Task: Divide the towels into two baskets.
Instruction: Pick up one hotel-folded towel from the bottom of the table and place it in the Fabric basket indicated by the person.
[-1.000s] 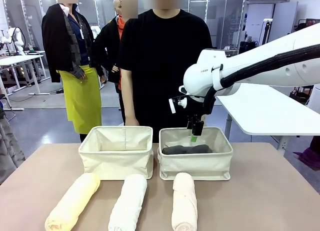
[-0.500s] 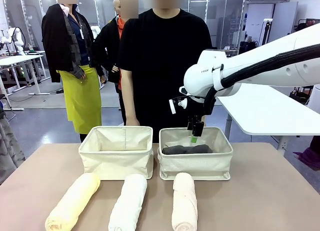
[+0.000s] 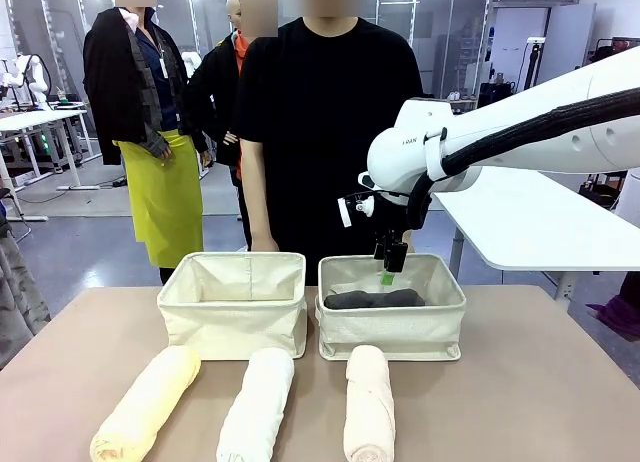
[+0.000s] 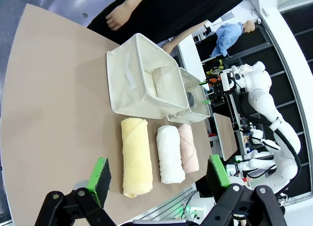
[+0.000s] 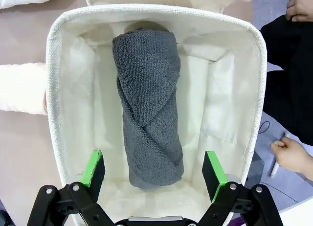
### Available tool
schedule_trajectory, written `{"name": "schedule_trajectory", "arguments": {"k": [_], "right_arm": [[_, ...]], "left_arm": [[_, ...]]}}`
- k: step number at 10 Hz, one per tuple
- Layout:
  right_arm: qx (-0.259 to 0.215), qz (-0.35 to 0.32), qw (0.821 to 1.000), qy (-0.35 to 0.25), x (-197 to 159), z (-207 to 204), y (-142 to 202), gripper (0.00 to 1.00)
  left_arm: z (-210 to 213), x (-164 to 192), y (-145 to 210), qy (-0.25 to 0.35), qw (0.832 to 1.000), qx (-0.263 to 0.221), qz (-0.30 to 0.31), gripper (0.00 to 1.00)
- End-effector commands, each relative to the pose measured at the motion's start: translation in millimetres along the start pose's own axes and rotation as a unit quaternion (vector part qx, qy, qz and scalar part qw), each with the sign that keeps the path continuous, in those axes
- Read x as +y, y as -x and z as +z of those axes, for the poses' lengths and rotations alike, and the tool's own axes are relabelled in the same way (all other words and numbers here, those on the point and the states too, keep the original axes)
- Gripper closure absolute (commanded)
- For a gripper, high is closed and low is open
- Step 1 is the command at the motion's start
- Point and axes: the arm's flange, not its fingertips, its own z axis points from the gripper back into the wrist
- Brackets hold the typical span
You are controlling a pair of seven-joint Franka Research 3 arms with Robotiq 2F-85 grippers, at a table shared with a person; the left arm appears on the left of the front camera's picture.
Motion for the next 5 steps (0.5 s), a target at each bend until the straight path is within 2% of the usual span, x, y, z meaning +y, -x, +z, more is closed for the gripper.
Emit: {"name": "schedule_trajectory", "arguments": {"k": [1,2,3,5], "right_arm": [[0.004,0.007,1.0,0.003,-1,0,0,0.0],[0.0,0.0,1.0,0.0,0,0,0,0.0],[0.003,-0.061,0.998,-0.004,8,20,8,0.0],[-0.062,-0.117,0.982,-0.137,37,50,39,0.0]], "left_arm": [[3,-1,0,0.007,1.0,-0.004,-0.004,0.0],[3,-1,0,0.007,1.0,-0.004,-0.004,0.0],[3,-1,0,0.007,1.0,-0.004,-0.004,0.0],[3,-1,0,0.007,1.0,-0.004,-0.004,0.0]]}}
